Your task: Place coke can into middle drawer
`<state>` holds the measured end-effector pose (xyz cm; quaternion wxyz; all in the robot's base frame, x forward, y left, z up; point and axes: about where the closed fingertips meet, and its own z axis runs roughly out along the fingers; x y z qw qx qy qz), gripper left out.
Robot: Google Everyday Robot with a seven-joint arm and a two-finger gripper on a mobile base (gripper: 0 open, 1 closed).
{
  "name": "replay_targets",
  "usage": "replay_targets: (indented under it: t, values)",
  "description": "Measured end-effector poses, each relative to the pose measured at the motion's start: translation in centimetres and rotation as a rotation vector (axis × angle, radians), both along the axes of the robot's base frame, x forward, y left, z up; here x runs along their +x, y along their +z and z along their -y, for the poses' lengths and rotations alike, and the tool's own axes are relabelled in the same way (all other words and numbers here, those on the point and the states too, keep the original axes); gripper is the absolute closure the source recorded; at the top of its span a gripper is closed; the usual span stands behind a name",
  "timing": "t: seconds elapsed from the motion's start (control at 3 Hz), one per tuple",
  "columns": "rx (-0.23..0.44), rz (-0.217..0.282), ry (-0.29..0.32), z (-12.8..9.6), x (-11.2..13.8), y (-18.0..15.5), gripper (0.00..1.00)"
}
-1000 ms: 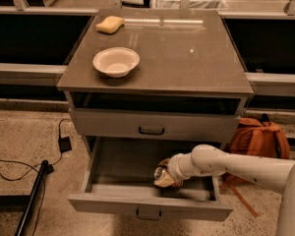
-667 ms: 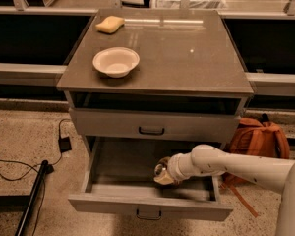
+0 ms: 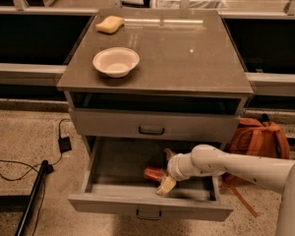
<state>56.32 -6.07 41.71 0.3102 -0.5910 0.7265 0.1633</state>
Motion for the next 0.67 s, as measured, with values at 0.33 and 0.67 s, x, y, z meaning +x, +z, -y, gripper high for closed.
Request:
replay_targets:
  t: [0.33,0.67]
  values:
    - [0.002,0.02,0.003,0.0,-0.4,1.2,0.0]
    - [0.027,0.072,0.021,0.3,-1.6,4.1,0.0]
